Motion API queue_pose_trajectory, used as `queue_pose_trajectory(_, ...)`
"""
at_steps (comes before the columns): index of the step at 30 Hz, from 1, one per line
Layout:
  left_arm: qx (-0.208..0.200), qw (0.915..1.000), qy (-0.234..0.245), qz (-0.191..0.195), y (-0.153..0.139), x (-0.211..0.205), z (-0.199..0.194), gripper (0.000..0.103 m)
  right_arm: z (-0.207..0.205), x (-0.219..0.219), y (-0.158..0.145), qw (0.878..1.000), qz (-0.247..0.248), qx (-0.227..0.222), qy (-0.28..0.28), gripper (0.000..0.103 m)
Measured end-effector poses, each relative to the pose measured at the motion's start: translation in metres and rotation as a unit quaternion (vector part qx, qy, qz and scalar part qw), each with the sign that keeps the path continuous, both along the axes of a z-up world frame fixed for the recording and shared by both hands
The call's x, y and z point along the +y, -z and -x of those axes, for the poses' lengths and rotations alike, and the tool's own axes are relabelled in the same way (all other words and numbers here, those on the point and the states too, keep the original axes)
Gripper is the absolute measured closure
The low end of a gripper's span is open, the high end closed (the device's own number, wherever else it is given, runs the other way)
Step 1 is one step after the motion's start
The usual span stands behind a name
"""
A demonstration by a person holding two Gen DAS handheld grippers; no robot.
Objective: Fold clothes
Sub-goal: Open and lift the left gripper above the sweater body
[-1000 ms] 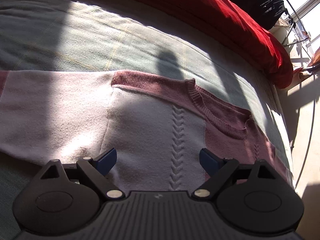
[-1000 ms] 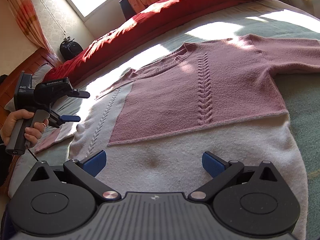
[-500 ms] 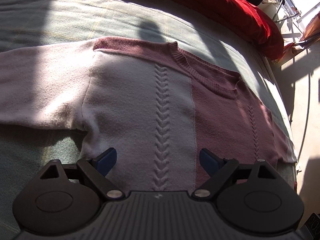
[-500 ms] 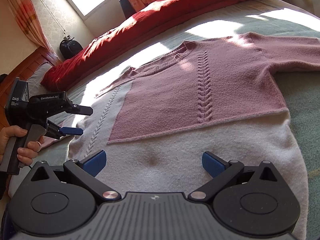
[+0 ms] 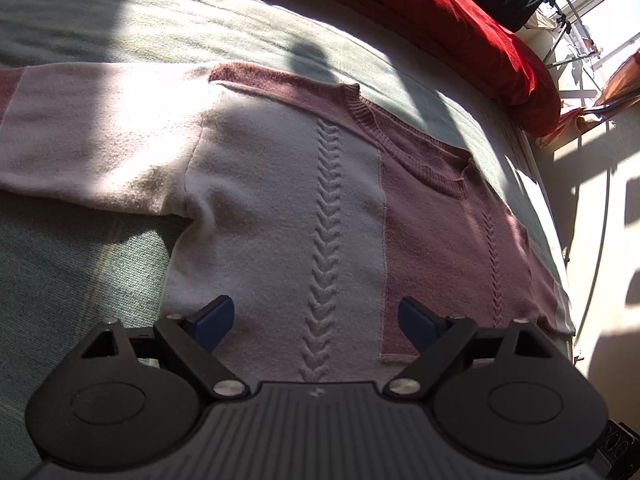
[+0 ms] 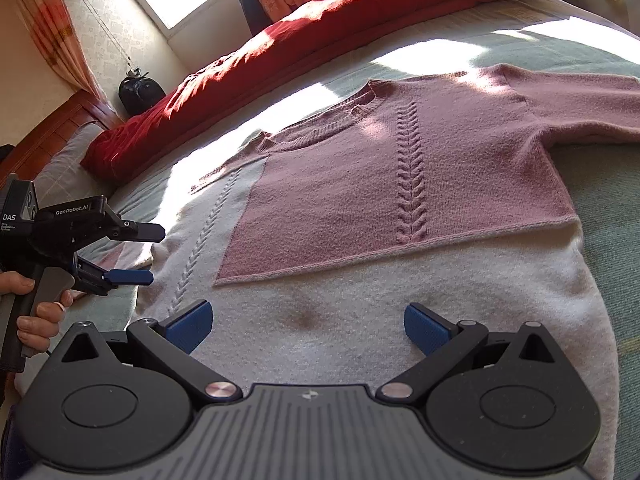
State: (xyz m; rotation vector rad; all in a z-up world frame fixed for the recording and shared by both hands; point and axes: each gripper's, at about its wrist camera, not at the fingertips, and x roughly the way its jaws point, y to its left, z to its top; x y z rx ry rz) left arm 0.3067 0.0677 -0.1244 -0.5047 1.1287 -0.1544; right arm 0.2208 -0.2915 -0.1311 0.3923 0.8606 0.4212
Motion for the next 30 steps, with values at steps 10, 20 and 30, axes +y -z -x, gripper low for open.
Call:
queue_pose_trajectory(10, -0.044, 0.9937, -0.100, -0.023, -0.014, 0.044, -0.003, 0.019, -0.001, -0.003, 0.003, 1.000, 0.000, 0.002, 0.005, 0.000)
queue_pose_trajectory(20, -0.031, 0.9873, -0.145, -0.058, 0.013, 0.072, -0.022, 0.019, -0.001, 0.003, 0.002, 1.000, 0.018, 0.003, 0.001, 0.000)
queue_pose_trajectory(30, -0.058, 0.9949, -0.061, -0.056, -0.067, 0.024, 0.027, 0.019, 0.018, 0.013, -0.037, 0.999, 0.028, -0.020, -0.001, 0.000)
